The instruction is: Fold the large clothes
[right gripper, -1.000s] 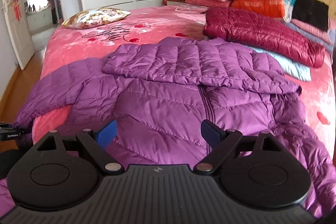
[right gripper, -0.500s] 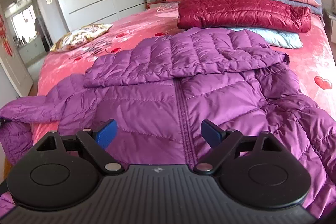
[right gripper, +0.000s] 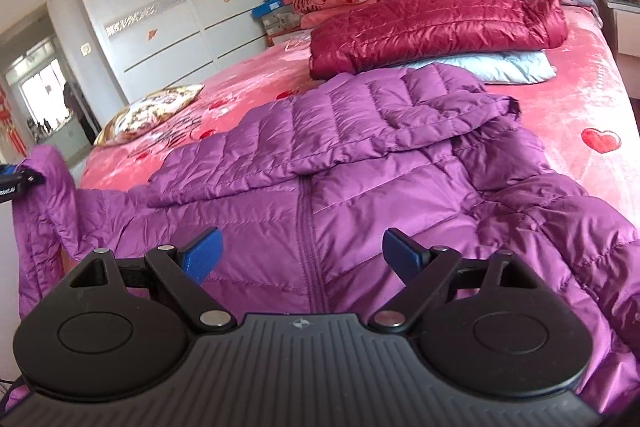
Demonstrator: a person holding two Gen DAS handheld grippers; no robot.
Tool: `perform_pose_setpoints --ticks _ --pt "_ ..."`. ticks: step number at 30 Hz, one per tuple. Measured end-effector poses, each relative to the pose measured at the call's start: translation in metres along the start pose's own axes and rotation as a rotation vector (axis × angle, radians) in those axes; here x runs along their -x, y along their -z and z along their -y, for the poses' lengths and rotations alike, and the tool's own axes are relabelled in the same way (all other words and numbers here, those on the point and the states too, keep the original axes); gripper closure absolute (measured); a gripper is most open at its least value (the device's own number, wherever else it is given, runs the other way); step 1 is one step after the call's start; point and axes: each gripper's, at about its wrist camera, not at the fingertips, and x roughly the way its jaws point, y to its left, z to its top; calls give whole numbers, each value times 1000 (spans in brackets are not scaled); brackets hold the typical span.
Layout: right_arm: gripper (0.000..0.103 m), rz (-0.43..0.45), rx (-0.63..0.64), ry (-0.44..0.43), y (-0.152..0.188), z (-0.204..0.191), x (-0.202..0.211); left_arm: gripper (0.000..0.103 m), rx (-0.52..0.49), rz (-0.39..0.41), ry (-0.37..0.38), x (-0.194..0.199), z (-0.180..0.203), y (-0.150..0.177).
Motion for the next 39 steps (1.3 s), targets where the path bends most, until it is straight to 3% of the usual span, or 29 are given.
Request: perform_pose_setpoints --ticks 5,12,26,35,38,39 --pt "0 32 -17 9 -3 14 10 82 -75 21 82 -9 48 -24" --pt "0 48 -61 28 -8 33 12 81 -133 -36 162 -34 106 -30" --pt "0 50 -120 14 -12 52 12 78 -115 -131 156 -54 134 -19" --pt "0 50 -96 0 -12 50 7 32 50 -110 160 -17 106 -23" --pt "0 47 -73 3 -12 47 7 13 107 -63 186 5 88 -23" --pt "0 46 -64 5 -12 46 7 1 127 -44 204 12 81 -23"
